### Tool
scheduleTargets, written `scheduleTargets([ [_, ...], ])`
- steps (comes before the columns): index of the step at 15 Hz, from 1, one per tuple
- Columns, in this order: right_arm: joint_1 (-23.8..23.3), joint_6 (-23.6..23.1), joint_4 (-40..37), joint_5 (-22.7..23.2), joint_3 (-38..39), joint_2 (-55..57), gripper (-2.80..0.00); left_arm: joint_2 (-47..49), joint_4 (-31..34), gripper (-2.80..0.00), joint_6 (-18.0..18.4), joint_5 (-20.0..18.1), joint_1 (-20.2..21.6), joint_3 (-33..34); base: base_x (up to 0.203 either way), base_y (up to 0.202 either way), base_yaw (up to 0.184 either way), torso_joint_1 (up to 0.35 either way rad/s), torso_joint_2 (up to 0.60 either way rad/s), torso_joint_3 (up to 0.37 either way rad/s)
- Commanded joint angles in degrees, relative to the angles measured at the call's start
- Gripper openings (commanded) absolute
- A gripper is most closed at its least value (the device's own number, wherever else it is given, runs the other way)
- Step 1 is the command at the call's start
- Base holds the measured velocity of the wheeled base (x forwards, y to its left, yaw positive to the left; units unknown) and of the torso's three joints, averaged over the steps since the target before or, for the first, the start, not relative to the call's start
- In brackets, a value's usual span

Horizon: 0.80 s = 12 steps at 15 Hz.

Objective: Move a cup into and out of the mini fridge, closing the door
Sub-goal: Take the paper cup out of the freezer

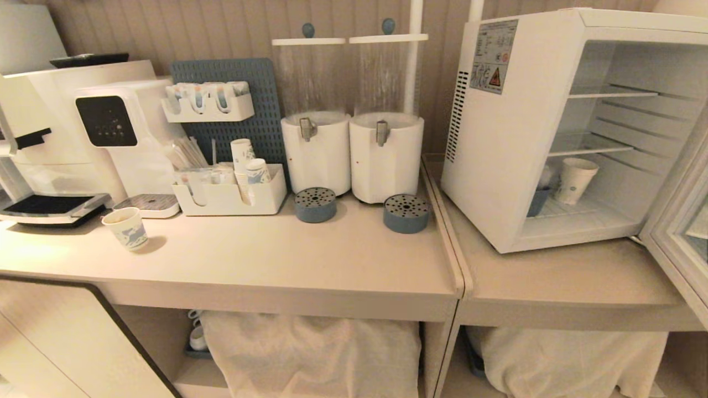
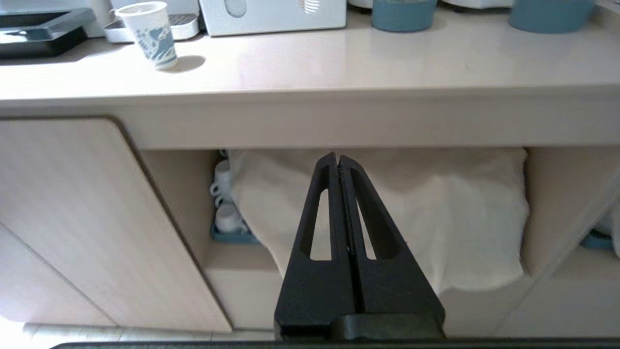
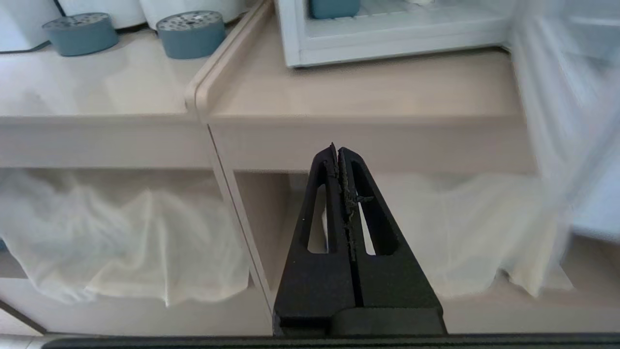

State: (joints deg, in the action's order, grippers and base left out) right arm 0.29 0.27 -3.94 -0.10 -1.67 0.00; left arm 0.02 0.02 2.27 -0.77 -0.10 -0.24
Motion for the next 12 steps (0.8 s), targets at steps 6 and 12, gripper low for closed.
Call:
scheduleTargets([
  [6,0.1,0.1,0.0,0.0,0.0,0.1,-2.8,-0.2,0.0,-2.8,-0.9,0.1,0.0,0.1,0.179,0.0,-0.001,0.004,0.0,0.0],
  [12,0.1,0.4,0.0,0.1,-1.3,0.0,-2.8,-0.2,0.0,-2.8,-1.1,0.3,0.0,0.1,0.0,0.0,0.0,0.0,0.0,0.0],
])
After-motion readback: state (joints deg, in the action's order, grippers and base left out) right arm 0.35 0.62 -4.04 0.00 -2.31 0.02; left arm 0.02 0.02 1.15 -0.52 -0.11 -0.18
